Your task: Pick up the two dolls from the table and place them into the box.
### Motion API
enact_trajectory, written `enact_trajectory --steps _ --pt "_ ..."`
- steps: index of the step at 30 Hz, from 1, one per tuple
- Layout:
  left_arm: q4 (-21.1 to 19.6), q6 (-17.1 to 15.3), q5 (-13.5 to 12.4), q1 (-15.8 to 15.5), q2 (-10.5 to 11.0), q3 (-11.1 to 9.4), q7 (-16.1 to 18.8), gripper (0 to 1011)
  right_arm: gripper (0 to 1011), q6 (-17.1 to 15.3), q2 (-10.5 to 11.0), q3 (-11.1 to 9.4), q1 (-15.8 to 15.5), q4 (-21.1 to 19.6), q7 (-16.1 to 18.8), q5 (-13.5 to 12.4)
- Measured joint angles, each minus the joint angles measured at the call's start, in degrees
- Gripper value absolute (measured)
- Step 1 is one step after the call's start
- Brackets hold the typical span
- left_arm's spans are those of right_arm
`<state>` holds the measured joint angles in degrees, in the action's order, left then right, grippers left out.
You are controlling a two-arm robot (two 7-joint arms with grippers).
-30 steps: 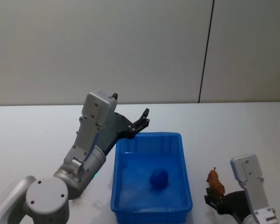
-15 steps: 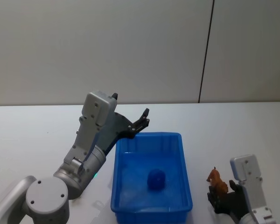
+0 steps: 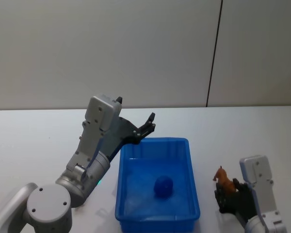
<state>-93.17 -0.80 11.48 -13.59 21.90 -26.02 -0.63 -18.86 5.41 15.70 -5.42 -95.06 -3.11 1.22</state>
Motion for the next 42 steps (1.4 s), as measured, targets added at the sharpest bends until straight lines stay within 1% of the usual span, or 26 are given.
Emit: enact_trajectory --steps 9,15,20,23,26,28,29,30,32,33,34,36,37,40,42 --pt "0.0 0.0 0.0 0.0 0.0 0.0 0.0 1001 429 3.0 -1.0 0.5 0.9 -1.8 0.1 1.8" --pt "0.0 0.0 0.0 0.0 0.0 0.0 0.0 1001 429 4.3 -2.1 1.4 1.9 -3.4 2.1 3.4" --pt "0.0 0.0 0.0 0.0 0.0 0.0 0.0 1001 429 4.5 -3.1 2.4 2.8 -4.3 4.1 4.7" --pt "0.0 0.0 0.0 0.0 0.0 0.0 0.0 1001 429 3.7 -4.2 3.4 3.6 -4.6 5.9 5.9" --pt "0.0 0.0 0.0 0.0 0.0 0.0 0.0 1001 429 3.0 -4.8 3.9 4.1 -4.6 6.8 6.5" --pt "0.0 0.0 0.0 0.0 0.0 0.0 0.0 1001 466 1.9 -5.5 4.4 4.5 -4.6 7.6 7.1" --pt "0.0 0.0 0.0 0.0 0.0 0.0 0.0 1001 466 1.5 -5.6 4.5 4.6 -4.6 7.8 7.3" --pt "0.0 0.0 0.0 0.0 0.0 0.0 0.0 1001 518 0.7 -6.0 4.8 4.9 -4.4 8.2 7.7" --pt "0.0 0.0 0.0 0.0 0.0 0.0 0.0 1001 565 -0.3 -6.4 5.2 5.3 -4.0 8.6 8.1" --pt "0.0 0.0 0.0 0.0 0.0 0.0 0.0 1001 584 -0.3 -6.4 5.2 5.3 -4.0 8.6 8.1" --pt "0.0 0.0 0.0 0.0 0.0 0.0 0.0 1001 642 -1.0 -6.7 5.4 5.5 -3.7 8.8 8.5" --pt "0.0 0.0 0.0 0.0 0.0 0.0 0.0 1001 684 -1.5 -6.9 5.6 5.7 -3.4 9.0 8.8" --pt "0.0 0.0 0.0 0.0 0.0 0.0 0.0 1001 741 -1.7 -7.0 5.6 5.7 -3.3 9.1 8.9" --pt "0.0 0.0 0.0 0.0 0.0 0.0 0.0 1001 793 -2.1 -7.2 5.7 5.8 -3.1 9.2 9.1" --pt "0.0 0.0 0.0 0.0 0.0 0.0 0.0 1001 886 -2.4 -7.2 5.7 5.8 -3.1 9.3 9.1"
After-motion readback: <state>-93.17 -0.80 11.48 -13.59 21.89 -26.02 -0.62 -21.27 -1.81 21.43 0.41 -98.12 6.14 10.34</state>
